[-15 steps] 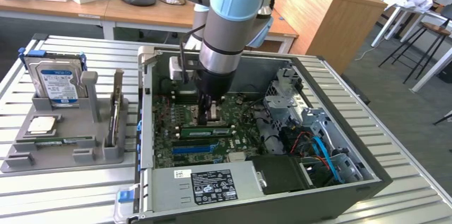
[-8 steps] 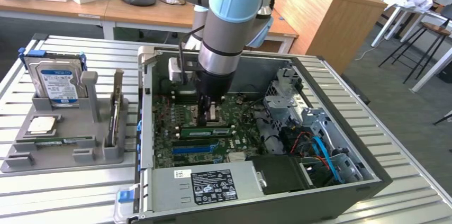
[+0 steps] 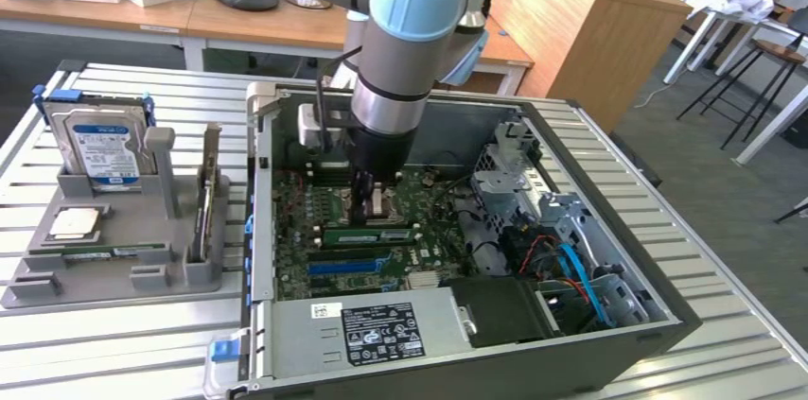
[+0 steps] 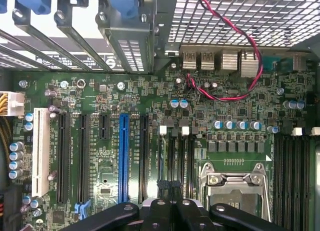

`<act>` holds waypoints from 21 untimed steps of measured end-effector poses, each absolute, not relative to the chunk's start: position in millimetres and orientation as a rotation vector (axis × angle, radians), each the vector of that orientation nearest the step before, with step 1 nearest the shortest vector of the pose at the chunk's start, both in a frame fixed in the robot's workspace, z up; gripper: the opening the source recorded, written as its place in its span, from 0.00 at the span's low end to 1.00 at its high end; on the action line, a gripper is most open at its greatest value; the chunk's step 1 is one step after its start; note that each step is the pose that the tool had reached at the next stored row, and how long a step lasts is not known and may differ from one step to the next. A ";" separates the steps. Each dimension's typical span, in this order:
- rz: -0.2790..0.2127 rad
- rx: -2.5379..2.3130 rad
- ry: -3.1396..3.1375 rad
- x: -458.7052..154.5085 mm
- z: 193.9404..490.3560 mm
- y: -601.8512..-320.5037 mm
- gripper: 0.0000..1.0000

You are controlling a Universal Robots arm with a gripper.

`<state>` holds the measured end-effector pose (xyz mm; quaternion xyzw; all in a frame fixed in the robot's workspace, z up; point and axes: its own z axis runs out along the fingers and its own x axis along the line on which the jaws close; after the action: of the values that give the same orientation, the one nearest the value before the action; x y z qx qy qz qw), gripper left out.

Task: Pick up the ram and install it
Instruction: 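Press down the ram until it locks into place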

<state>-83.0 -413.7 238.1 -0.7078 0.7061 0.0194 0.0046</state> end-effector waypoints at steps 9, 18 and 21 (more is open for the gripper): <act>0.061 -2.217 2.212 -83.3 235.6 -413.9 0.10; 0.061 -2.217 2.212 -83.6 235.5 -415.5 0.10; 0.061 -2.217 2.212 -83.5 235.5 -415.5 0.10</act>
<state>-83.5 -415.5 235.5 -0.7078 0.7061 0.0194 0.0047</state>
